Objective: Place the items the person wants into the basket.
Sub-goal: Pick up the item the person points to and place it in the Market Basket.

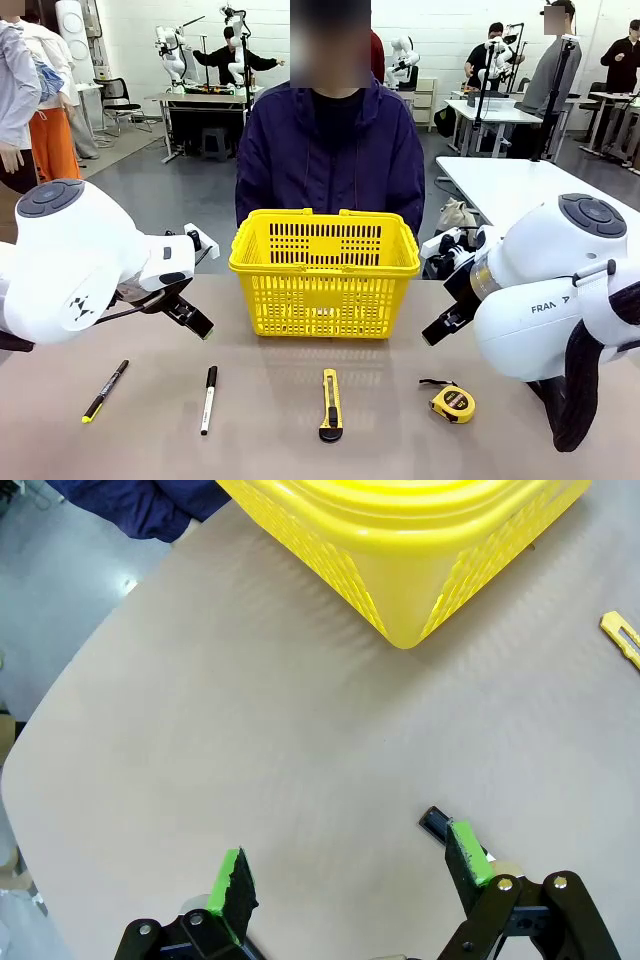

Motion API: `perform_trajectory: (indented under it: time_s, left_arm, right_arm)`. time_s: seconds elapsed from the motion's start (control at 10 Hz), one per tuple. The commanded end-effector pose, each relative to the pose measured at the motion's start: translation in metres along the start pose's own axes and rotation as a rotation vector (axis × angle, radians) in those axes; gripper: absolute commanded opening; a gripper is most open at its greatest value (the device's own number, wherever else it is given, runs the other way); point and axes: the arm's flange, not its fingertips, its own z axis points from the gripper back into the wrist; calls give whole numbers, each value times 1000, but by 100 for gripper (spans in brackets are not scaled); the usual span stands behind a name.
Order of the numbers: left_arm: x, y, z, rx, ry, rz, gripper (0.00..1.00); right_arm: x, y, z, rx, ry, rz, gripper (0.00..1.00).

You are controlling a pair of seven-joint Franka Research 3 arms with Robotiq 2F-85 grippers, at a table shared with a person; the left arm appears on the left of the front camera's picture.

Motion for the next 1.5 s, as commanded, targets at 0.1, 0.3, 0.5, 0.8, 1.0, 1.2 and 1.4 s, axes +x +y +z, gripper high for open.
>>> perform_trajectory:
  time_s: [0.1,0.3,0.5,0.8,1.0,1.2,1.4]
  left_arm:
    - [0,0,0,0,0,0,100]
    - [0,0,0,0,0,0,100]
    - [0,0,0,0,0,0,100]
    - [-15,-20,99,148,99,-67,100]
    - [-7,-30,148,198,153,-132,100]
    - [22,-30,193,217,121,-145,100]
    - [37,-29,227,201,81,-113,100]
  right_arm:
    - [0,0,0,0,0,0,100]
    - [0,0,0,0,0,0,100]
    - [0,0,0,0,0,0,100]
    - [-31,13,112,-148,-28,1,100]
    - [-31,19,175,-195,46,61,100]
    - [-9,18,240,-199,28,84,100]
    - [5,14,271,-200,28,76,100]
